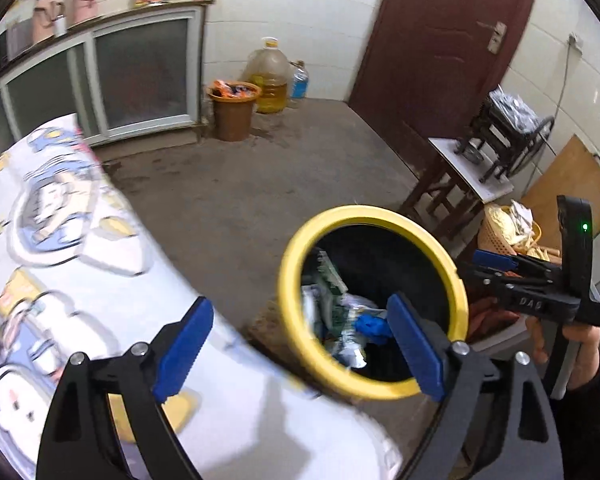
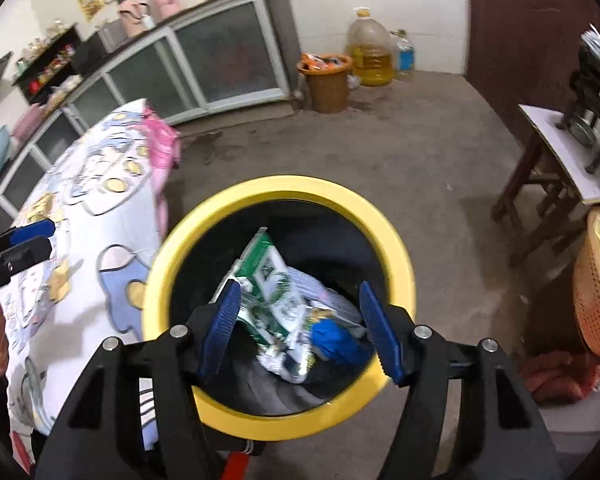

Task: Collect trash
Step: 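Open the left tool over the bin while the right tool releases the blue glove, then grasp the yellow-red snack box with the left tool while the right tool grasps the yellow foil wrapper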

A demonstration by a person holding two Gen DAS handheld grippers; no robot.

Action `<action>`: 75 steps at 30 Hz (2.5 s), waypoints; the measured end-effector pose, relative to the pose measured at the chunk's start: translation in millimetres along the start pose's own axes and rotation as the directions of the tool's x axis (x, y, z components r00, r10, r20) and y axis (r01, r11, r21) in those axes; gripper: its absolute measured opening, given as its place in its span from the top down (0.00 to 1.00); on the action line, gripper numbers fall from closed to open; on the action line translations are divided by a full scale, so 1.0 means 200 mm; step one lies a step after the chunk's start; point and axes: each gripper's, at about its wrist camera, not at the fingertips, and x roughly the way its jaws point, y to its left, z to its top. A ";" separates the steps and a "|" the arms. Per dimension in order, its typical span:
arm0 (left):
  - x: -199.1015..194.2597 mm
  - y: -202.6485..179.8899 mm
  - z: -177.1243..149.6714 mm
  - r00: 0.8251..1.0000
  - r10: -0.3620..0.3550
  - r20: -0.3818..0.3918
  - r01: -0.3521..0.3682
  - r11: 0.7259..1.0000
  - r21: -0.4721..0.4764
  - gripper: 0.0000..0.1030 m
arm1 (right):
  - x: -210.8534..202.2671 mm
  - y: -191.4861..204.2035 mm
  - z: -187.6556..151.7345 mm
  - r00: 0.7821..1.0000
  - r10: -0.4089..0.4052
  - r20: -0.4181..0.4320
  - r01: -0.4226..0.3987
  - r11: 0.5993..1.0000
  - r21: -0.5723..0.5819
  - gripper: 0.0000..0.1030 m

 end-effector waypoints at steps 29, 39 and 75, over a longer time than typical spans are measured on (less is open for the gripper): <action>-0.72 1.73 -0.31 0.952 0.285 0.112 -0.300 0.940 0.163 0.08 | 0.41 2.17 0.14 0.843 0.497 -0.208 -0.516 0.635 -0.575 0.33; -0.48 1.79 -0.06 0.986 0.126 -0.107 -0.064 0.887 0.457 0.08 | 0.62 2.35 0.25 0.846 0.450 -0.285 -0.528 0.637 -0.561 0.34; -0.31 2.05 0.00 0.980 0.083 -0.181 -0.028 0.957 0.289 0.81 | 0.64 2.35 0.30 0.849 0.382 -0.366 -0.528 0.659 -0.536 0.93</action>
